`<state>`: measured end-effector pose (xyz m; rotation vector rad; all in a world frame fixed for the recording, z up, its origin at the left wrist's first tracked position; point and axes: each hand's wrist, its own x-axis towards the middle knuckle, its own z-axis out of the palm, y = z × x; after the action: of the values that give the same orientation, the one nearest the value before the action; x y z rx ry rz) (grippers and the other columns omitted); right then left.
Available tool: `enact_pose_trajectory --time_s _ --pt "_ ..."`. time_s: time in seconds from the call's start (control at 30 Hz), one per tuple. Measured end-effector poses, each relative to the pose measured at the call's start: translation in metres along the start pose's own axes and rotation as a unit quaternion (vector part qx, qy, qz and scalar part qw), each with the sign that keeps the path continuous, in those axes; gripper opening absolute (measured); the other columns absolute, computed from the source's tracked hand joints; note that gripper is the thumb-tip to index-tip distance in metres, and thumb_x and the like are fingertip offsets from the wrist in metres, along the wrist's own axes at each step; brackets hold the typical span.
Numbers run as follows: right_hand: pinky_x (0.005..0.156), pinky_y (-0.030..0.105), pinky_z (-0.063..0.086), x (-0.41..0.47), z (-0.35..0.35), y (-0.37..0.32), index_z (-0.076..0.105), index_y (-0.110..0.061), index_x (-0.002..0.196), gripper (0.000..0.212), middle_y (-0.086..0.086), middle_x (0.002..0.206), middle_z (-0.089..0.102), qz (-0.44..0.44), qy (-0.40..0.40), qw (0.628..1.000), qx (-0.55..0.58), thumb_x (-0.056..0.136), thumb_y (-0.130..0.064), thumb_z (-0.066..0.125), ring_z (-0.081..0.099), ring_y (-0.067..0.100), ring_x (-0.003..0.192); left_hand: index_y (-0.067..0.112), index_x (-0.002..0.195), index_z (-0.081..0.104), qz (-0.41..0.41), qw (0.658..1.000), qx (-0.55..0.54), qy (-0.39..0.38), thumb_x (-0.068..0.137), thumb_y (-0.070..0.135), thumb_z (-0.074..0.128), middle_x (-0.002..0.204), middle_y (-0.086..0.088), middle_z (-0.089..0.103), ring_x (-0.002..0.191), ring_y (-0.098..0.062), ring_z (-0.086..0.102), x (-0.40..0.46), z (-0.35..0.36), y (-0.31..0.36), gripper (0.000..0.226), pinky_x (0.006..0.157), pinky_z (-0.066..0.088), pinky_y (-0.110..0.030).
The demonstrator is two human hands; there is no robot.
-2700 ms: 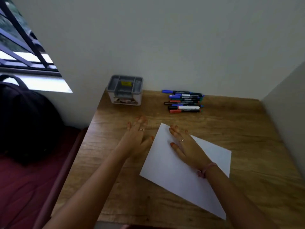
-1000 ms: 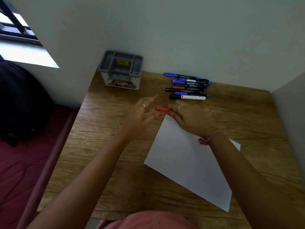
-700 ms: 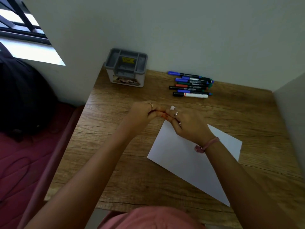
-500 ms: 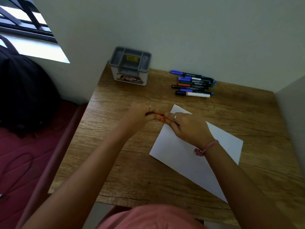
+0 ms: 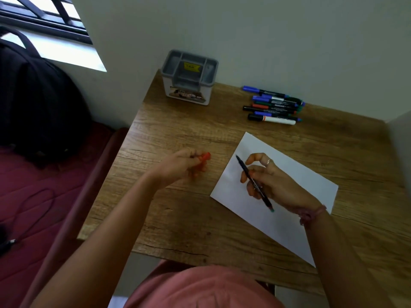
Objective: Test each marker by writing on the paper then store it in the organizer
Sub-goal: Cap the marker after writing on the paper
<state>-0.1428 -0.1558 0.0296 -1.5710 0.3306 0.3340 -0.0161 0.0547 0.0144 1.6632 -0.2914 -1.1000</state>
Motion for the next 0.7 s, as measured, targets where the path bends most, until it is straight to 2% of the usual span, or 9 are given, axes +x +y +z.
enact_pose_trajectory --time_s 0.13,0.23,0.3,0.33,0.4,0.47,0.57,0.63,0.7 --pt "0.062 0.030 0.056 -0.004 0.008 0.014 0.073 -0.016 0.094 0.043 0.010 0.092 0.069 0.005 -0.023 0.958 0.285 0.091 -0.008 0.031 0.068 0.021 0.070 0.018 0.088 0.055 0.026 0.988 0.107 0.105 0.097 0.025 0.037 0.085 0.000 0.055 0.076 -0.014 0.049 0.008 0.005 -0.005 0.021 0.066 0.039 -0.026" --pt "0.070 0.032 0.057 0.001 0.017 0.029 0.074 -0.014 0.097 0.031 0.009 0.089 0.072 -0.021 -0.020 0.929 0.370 0.084 -0.008 0.046 0.070 0.019 0.076 0.020 0.094 0.052 0.084 0.959 0.248 0.109 0.093 0.032 0.049 0.080 0.006 0.053 0.072 -0.009 0.049 0.017 0.010 -0.004 0.012 0.063 0.039 -0.025" --pt "0.065 0.029 0.055 0.007 0.022 0.036 0.073 -0.017 0.093 0.020 0.004 0.077 0.070 -0.047 0.006 0.940 0.338 0.074 -0.017 0.069 0.067 0.016 0.070 0.019 0.099 0.052 0.122 0.917 0.370 0.090 0.085 0.044 0.060 0.085 0.007 0.052 0.078 -0.009 0.050 0.027 0.009 -0.005 0.030 0.066 0.040 -0.023" --pt "0.057 0.026 0.052 0.008 0.024 0.038 0.073 -0.018 0.087 0.019 0.002 0.069 0.066 -0.051 0.016 0.950 0.308 0.071 -0.027 0.076 0.063 0.014 0.063 0.020 0.102 0.052 0.136 0.891 0.424 0.087 0.081 0.050 0.063 0.090 0.008 0.051 0.084 -0.010 0.050 0.033 0.008 -0.007 0.038 0.072 0.038 -0.024" --pt "0.043 0.022 0.041 0.010 0.026 0.043 0.069 -0.018 0.073 0.022 0.001 0.056 0.056 -0.052 0.042 0.968 0.244 0.079 -0.038 0.068 0.052 0.013 0.050 0.023 0.109 0.052 0.156 0.851 0.494 0.086 0.074 0.060 0.063 0.102 0.009 0.048 0.095 -0.009 0.044 0.043 0.006 -0.010 0.051 0.083 0.031 -0.026" --pt "0.039 0.022 0.035 0.011 0.029 0.045 0.069 -0.015 0.071 0.033 0.003 0.051 0.052 -0.057 0.070 0.983 0.159 0.092 -0.029 0.047 0.046 0.016 0.046 0.024 0.113 0.051 0.166 0.835 0.518 0.084 0.070 0.067 0.062 0.111 0.007 0.047 0.103 -0.009 0.038 0.051 0.003 -0.013 0.062 0.091 0.025 -0.030" --pt "0.049 0.026 0.047 0.011 0.035 0.040 0.064 -0.010 0.094 0.027 0.006 0.056 0.058 -0.056 0.061 0.996 0.031 0.098 -0.006 0.038 0.057 0.021 0.052 0.024 0.114 0.050 0.180 0.825 0.529 0.079 0.066 0.070 0.059 0.120 0.004 0.046 0.114 -0.015 0.036 0.057 0.001 -0.018 0.067 0.095 0.019 -0.034" --pt "0.062 0.029 0.054 0.009 0.038 0.041 0.061 -0.009 0.100 0.020 0.008 0.071 0.065 -0.053 0.026 0.998 -0.005 0.093 0.002 0.046 0.066 0.023 0.067 0.024 0.113 0.050 0.192 0.825 0.526 0.082 0.066 0.070 0.060 0.120 0.004 0.045 0.116 -0.016 0.034 0.059 0.000 -0.021 0.067 0.093 0.015 -0.032" --pt "0.070 0.024 0.054 0.006 0.038 0.046 0.064 -0.013 0.098 0.021 0.000 0.084 0.071 -0.061 0.021 0.997 -0.029 0.086 0.003 0.058 0.069 0.017 0.080 0.025 0.113 0.050 0.201 0.824 0.521 0.092 0.063 0.073 0.062 0.120 0.004 0.044 0.117 -0.016 0.032 0.061 -0.001 -0.023 0.070 0.093 0.013 -0.030"
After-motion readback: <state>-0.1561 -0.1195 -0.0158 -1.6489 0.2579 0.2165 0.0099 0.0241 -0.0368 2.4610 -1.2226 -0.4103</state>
